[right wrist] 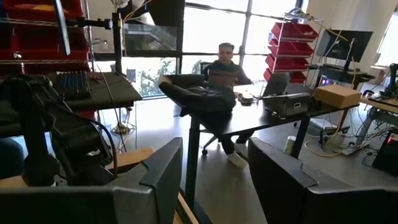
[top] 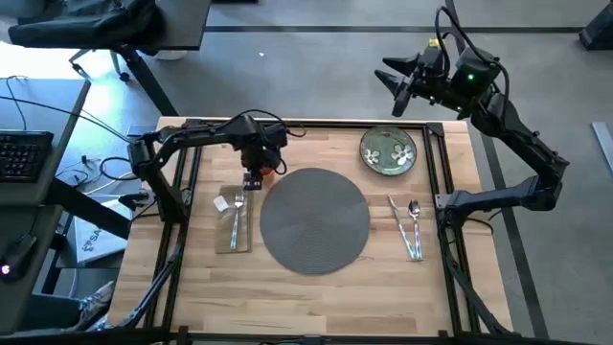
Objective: Set table place
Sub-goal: Put the green plate on the gray table mat
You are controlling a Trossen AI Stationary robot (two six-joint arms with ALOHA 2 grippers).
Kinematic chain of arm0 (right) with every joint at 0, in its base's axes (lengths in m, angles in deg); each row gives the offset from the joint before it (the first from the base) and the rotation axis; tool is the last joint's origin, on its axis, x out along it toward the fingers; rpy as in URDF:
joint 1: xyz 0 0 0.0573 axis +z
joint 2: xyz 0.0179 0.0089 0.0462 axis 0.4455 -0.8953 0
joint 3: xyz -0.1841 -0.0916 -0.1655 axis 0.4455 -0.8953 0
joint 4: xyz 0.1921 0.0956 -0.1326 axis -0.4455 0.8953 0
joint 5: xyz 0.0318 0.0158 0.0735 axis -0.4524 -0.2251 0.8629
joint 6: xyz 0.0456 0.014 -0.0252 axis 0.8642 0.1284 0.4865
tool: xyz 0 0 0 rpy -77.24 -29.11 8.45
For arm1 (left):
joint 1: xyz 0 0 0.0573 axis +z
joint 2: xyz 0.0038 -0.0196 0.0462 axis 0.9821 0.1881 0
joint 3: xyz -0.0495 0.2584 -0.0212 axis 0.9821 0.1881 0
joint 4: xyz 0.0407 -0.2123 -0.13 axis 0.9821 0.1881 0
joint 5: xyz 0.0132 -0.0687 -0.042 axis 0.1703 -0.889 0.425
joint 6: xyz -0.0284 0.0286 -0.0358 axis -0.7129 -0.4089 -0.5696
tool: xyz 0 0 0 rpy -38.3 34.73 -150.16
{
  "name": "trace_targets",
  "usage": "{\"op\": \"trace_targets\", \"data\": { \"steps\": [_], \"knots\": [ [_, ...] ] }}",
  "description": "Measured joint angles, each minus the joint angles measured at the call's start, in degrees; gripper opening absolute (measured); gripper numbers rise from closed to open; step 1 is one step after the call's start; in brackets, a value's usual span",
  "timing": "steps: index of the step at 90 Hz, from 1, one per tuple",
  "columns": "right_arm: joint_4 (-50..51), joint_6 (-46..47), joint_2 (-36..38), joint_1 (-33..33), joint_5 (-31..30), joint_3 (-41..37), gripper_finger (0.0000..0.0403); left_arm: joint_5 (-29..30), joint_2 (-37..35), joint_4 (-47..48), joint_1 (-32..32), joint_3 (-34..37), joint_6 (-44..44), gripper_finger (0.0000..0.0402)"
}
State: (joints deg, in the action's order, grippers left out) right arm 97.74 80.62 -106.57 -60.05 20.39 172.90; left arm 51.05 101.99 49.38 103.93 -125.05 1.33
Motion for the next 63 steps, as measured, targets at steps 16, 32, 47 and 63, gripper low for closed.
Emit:
{"op": "trace_targets", "data": {
  "steps": [16, 32, 47, 63],
  "knots": [
    [-1.4, 0.0, 0.0, 0.0, 0.0, 0.0, 0.0161, 0.0, -1.3, 1.1, 0.0, -4.3, -0.8, 0.0224],
    [-2.1, 0.0, 0.0, 0.0, 0.0, 0.0, 0.0161, -0.8, -1.8, 2.7, 0.0, -12.2, -2.2, 0.0224],
    [-2.1, 0.0, 0.0, 0.0, 0.0, 0.0, 0.0161, -0.9, -1.8, 6.0, -0.2, -23.3, -4.8, 0.0224],
    [-2.1, 0.0, 0.0, 0.0, -1.4, 0.0, 0.0161, 3.1, -1.9, 2.8, 0.0, -37.3, -3.8, 0.0223]
  ]
}}
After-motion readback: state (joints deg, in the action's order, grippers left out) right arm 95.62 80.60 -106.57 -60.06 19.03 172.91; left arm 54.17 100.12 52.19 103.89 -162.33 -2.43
